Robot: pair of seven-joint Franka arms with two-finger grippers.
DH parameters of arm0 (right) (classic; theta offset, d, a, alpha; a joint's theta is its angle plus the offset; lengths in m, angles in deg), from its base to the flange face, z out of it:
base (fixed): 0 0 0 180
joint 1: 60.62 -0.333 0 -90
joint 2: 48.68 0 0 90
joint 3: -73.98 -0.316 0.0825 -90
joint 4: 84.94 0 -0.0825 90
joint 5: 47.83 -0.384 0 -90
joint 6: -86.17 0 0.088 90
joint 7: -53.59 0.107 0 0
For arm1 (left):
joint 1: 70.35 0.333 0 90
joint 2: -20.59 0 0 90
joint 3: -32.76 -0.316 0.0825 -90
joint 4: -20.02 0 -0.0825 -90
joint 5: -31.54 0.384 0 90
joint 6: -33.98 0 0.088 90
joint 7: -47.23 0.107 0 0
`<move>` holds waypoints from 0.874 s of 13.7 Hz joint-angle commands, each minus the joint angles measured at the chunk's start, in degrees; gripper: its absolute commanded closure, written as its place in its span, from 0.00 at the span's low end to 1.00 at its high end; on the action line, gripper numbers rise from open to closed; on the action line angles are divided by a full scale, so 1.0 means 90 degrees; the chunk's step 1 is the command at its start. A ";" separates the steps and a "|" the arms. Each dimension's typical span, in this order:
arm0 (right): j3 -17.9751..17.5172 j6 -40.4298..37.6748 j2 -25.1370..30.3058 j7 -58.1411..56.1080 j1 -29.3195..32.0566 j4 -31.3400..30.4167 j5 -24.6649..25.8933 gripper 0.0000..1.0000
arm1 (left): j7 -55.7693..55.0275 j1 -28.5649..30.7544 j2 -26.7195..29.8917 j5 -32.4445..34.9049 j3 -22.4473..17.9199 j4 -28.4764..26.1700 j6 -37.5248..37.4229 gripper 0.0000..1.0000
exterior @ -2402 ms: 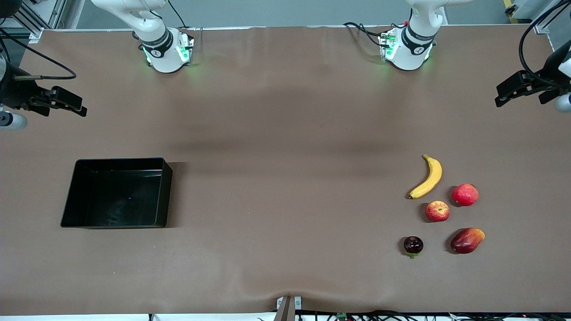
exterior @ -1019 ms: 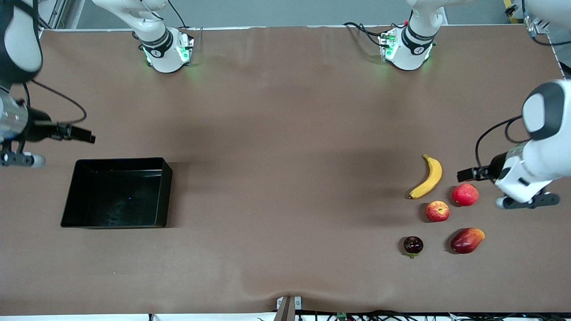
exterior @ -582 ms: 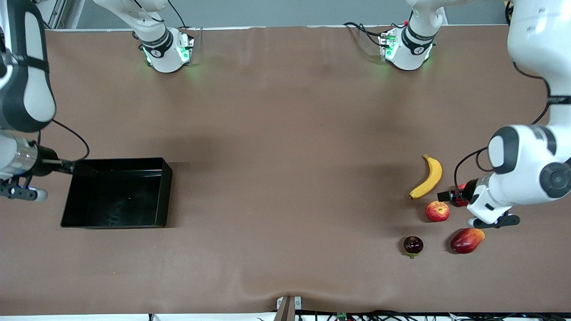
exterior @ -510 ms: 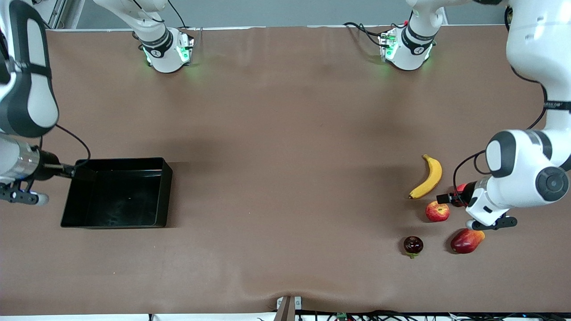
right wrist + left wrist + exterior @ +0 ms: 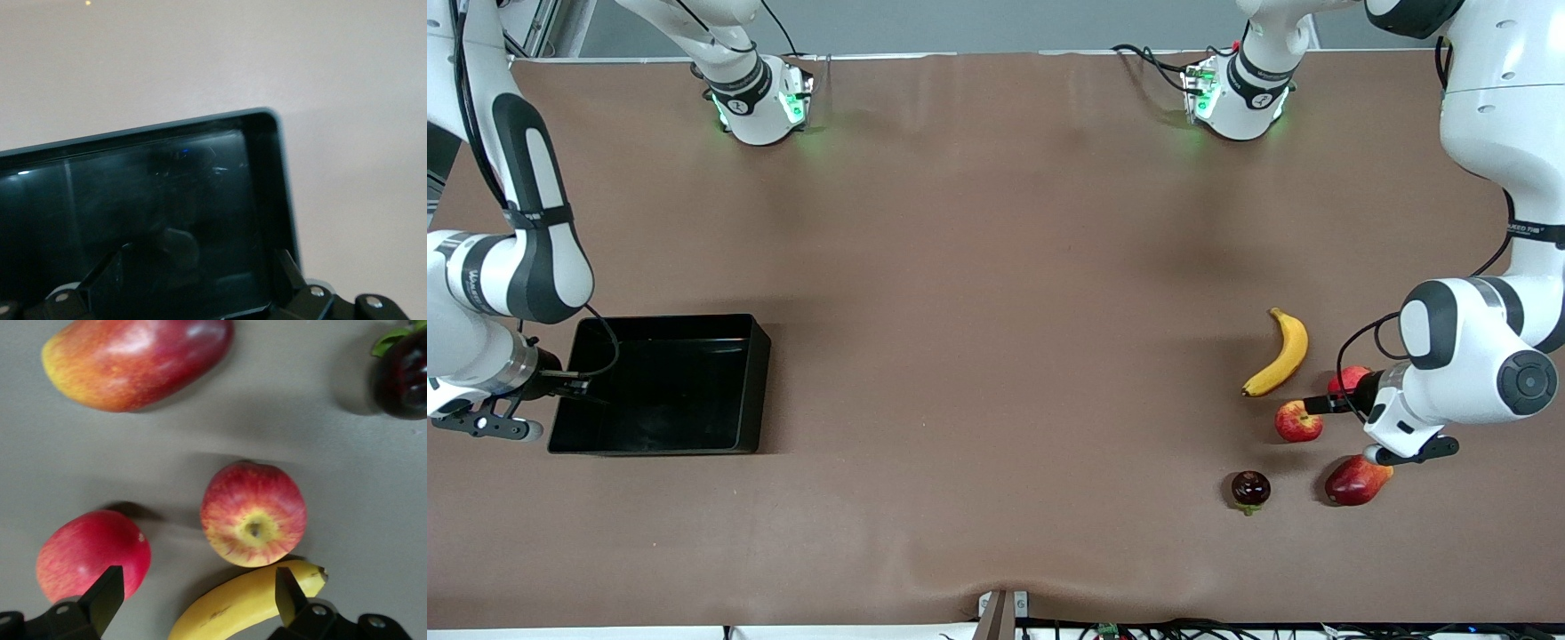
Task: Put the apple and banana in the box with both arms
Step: 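Grasp the apple with the left gripper while the right gripper grips the box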
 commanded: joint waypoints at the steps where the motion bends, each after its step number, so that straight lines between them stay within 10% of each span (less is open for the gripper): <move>1: -0.0114 0.0421 -0.0183 -0.0708 0.0482 -0.0025 0.0165 0.00 | -0.0086 -0.0081 -0.0238 0.0204 0.0005 0.0293 0.0018 0.00; 10: -0.0163 0.0559 -0.0858 -0.1179 0.0904 -0.0064 0.0048 0.00 | -0.0125 -0.0237 -0.0502 0.0195 0.0025 0.0537 0.0301 0.00; 12: -0.0163 0.0539 -0.0878 -0.1393 0.0914 -0.0064 -0.0039 0.74 | -0.0125 -0.0247 -0.0580 0.0176 0.0044 0.0683 0.0301 0.00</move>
